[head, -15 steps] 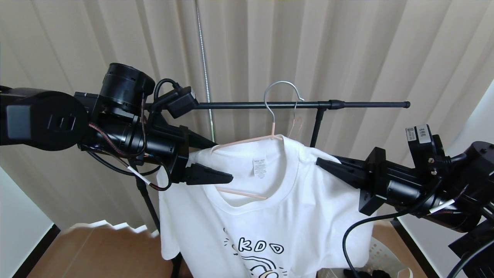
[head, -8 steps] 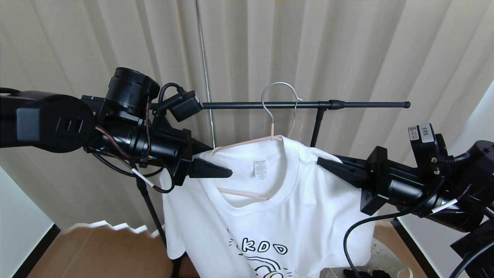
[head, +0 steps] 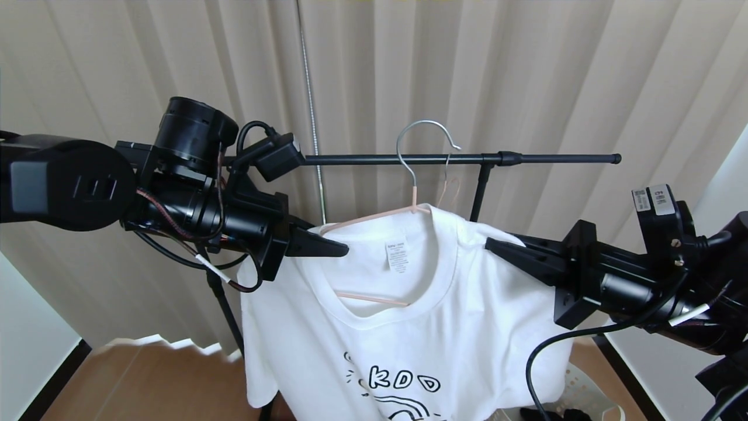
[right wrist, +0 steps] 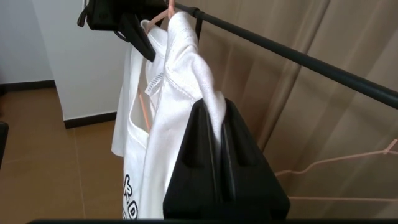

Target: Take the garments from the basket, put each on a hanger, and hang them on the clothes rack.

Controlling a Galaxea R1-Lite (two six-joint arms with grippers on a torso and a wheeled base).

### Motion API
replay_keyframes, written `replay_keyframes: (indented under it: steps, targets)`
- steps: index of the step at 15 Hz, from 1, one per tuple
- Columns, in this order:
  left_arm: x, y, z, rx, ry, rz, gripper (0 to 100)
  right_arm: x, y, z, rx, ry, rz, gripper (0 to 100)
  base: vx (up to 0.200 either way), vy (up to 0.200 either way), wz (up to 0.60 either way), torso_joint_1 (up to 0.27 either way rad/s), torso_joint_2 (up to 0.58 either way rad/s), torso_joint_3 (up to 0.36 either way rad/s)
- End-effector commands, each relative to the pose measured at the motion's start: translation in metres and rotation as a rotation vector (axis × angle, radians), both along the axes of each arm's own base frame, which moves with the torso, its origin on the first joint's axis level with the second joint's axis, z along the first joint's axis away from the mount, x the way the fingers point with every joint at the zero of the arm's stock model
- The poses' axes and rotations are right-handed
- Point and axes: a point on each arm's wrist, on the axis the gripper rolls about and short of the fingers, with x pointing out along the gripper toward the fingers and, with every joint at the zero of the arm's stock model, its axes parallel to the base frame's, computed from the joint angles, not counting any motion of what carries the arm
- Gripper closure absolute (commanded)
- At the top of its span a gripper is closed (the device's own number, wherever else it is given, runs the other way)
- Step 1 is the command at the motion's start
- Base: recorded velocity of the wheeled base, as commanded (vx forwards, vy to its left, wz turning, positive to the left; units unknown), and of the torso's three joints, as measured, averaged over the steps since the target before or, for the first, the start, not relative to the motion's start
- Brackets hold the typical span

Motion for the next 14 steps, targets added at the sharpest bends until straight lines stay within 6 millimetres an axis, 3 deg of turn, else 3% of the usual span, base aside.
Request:
replay_keyframes:
  steps: [1,2,9,14]
  targets:
    - [-0.003,0.001,0.004,-0.004,-0.011,0.003,100,-0.002,-0.001,0.004,0.004,-0.012,0.001,100,0.000,0.000,0.00,0.000,0.00,0.000]
    - [-0.003,0.001,0.005,-0.004,-0.012,0.003,100,-0.002,-0.001,0.003,0.004,-0.011,0.001,0,0.000,0.000,0.00,0.000,0.00,0.000]
    - [-0.011,0.011,0.015,-0.022,-0.026,0.032,100,0.001,-0.010,0.002,-0.008,-0.006,0.018,0,0.000,0.000,0.00,0.000,0.00,0.000]
    - [-0.027,0.044,0.021,-0.027,-0.038,0.123,100,0.015,-0.019,-0.011,-0.024,0.040,-0.012,0,0.000,0.000,0.00,0.000,0.00,0.000]
